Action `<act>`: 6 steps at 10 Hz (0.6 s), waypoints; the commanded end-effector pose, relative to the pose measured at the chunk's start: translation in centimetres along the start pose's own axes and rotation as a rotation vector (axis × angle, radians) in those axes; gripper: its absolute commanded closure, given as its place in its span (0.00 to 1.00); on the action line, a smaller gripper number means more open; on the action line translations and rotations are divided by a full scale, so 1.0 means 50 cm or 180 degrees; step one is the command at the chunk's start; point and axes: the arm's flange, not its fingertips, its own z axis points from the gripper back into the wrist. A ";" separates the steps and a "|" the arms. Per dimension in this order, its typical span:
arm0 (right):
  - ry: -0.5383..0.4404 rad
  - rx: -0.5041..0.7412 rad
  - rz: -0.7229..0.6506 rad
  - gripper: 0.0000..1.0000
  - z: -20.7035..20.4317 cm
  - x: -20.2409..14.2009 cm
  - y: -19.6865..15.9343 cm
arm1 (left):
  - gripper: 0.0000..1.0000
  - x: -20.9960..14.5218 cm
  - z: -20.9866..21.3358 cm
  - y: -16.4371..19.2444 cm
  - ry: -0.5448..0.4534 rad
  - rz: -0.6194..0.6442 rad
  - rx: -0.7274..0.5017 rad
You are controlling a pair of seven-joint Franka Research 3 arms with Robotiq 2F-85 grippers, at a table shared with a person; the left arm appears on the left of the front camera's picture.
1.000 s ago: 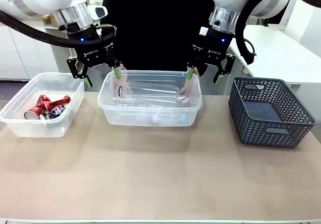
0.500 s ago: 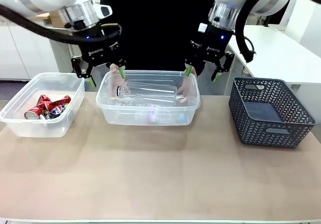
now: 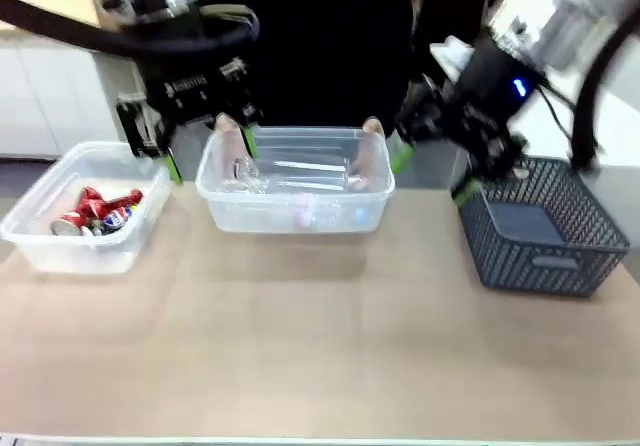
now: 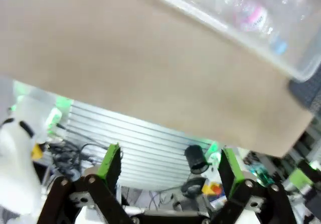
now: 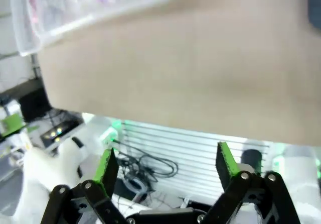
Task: Sort the waste into each basket.
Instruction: Release the Organizing box you were holding.
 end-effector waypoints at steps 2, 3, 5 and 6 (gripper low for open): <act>-0.0439 0.0008 0.0099 0.00 -0.038 -0.091 -0.020 | 0.00 -0.080 -0.059 0.030 -0.0062 -0.0208 0.0023; -0.0136 -0.0006 0.0040 0.00 -0.008 -0.061 -0.019 | 0.00 -0.058 -0.010 0.014 -0.0053 -0.0057 0.0000; -0.0136 -0.0006 0.0040 0.00 -0.008 -0.061 -0.019 | 0.00 -0.058 -0.010 0.014 -0.0053 -0.0057 0.0000; -0.0262 -0.0050 0.0079 0.00 -0.018 -0.094 -0.030 | 0.00 -0.085 -0.027 0.023 -0.0103 -0.0069 0.0031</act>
